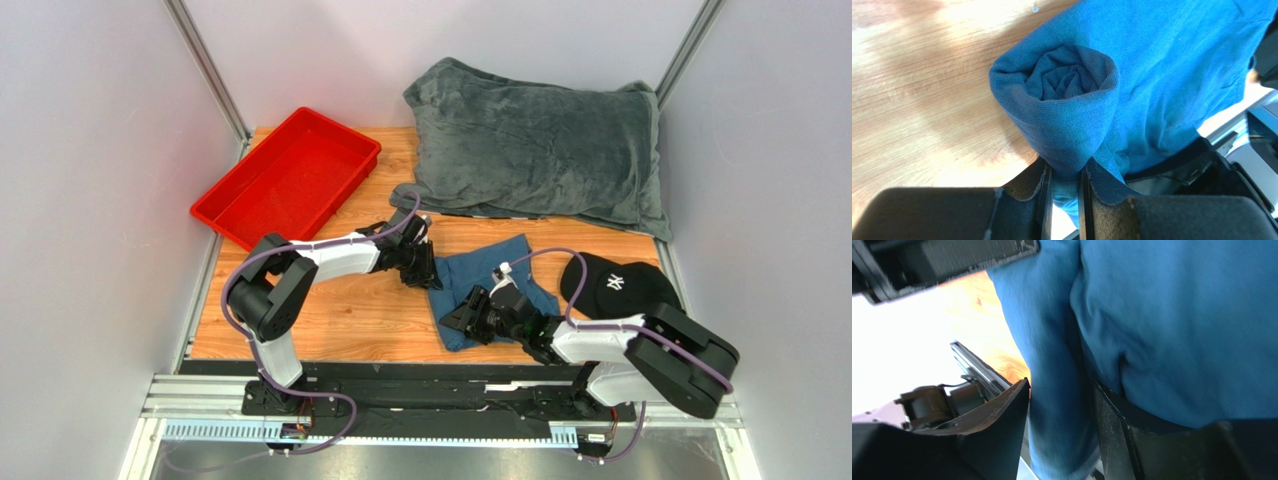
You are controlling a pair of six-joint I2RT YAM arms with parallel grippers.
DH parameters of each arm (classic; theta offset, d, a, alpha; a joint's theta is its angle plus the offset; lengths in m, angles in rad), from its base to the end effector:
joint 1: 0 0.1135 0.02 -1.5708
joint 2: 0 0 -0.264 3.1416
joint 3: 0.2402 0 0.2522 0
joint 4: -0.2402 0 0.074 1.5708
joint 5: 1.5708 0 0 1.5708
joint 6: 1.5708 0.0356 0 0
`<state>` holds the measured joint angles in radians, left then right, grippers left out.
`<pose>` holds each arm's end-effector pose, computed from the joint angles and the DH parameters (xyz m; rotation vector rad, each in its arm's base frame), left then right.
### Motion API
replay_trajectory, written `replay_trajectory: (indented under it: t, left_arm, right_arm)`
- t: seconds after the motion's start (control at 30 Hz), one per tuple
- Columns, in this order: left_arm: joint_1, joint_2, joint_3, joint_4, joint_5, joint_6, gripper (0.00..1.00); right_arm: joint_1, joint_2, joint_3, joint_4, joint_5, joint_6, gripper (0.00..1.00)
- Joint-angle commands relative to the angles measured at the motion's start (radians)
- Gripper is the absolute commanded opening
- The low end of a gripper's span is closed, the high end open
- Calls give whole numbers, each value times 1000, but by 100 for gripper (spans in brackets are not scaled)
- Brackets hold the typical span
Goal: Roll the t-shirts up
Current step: Roll the T-shirt to the center of the board.
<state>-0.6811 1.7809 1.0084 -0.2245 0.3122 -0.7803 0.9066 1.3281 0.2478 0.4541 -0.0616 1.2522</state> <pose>0.2657 -0.2295 0.1531 -0.0089 2.7897 -0.8754 0.1300 0.1696 0.1178 0.3913 2.4706 1.1629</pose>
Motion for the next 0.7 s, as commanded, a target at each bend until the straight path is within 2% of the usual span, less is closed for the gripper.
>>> replay_trajectory:
  t: [0.0, 0.13, 0.23, 0.43, 0.5, 0.57, 0.63, 0.67]
  left_arm:
    - [3, -12, 15, -144, -119, 33, 16]
    - [5, -9, 15, -151, -122, 32, 16]
    - [3, -3, 18, -154, -116, 30, 15]
    - [2, 0, 29, -162, -119, 26, 15]
    - [0, 3, 30, -162, -119, 24, 15]
    - [2, 2, 32, -165, -122, 18, 15]
    - [0, -5, 33, -171, -125, 10, 14]
    - [-1, -6, 33, -174, -125, 6, 13]
  right_arm:
    - [31, -99, 28, -244, 31, -72, 56]
    - [52, -168, 38, -354, 57, -83, 57]
    - [54, -185, 25, -361, 42, -80, 57]
    - [87, -199, -31, -338, 31, -36, 50]
    - [100, -193, -45, -335, 37, -22, 32]
    - [113, -191, -59, -319, 40, -14, 22]
    - [127, -198, -62, -331, 57, -16, 24]
    - [130, -202, -59, -341, 60, -20, 35]
